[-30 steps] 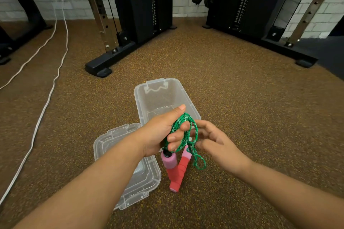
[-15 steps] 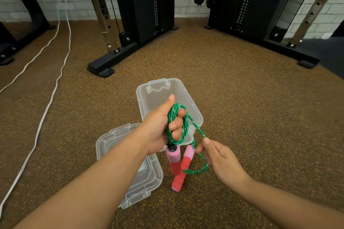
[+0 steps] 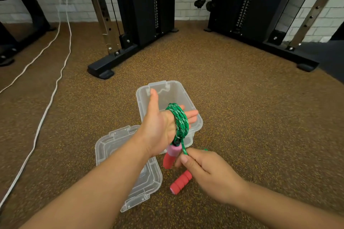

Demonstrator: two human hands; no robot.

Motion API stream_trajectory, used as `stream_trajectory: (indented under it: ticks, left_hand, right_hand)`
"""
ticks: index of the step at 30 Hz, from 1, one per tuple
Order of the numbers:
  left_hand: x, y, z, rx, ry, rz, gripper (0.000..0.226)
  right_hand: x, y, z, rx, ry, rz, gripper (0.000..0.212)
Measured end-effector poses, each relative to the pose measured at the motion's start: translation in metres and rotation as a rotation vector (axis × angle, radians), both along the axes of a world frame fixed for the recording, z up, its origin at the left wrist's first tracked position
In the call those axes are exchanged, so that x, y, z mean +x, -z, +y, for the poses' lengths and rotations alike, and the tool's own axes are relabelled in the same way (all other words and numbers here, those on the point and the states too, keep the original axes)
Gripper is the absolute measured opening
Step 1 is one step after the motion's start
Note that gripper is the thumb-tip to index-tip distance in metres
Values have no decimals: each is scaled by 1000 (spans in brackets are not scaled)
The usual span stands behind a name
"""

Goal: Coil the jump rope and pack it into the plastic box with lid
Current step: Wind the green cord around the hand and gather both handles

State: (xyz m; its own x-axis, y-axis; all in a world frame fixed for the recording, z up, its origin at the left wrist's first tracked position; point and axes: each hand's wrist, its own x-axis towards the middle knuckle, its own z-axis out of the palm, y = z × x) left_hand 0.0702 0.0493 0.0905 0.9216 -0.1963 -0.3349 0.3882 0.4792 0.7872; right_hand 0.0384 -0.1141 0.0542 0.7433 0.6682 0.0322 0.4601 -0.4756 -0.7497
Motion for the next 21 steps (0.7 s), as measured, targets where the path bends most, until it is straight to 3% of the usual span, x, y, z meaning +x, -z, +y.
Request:
stream_trajectory:
  ticks: [12,19,21]
  left_hand:
    - [-6,1,-3,317,166,-2,106]
    - [-15,-11,-9,469,411,-70,104]
    - [-15,-9,-11,482,480,-114,104]
  right_hand:
    - [25,-42,-11,200,-24,8,22]
    - [47,-50,-11,321,-43,137,28]
    - [53,-48,-12,291,10,81,31]
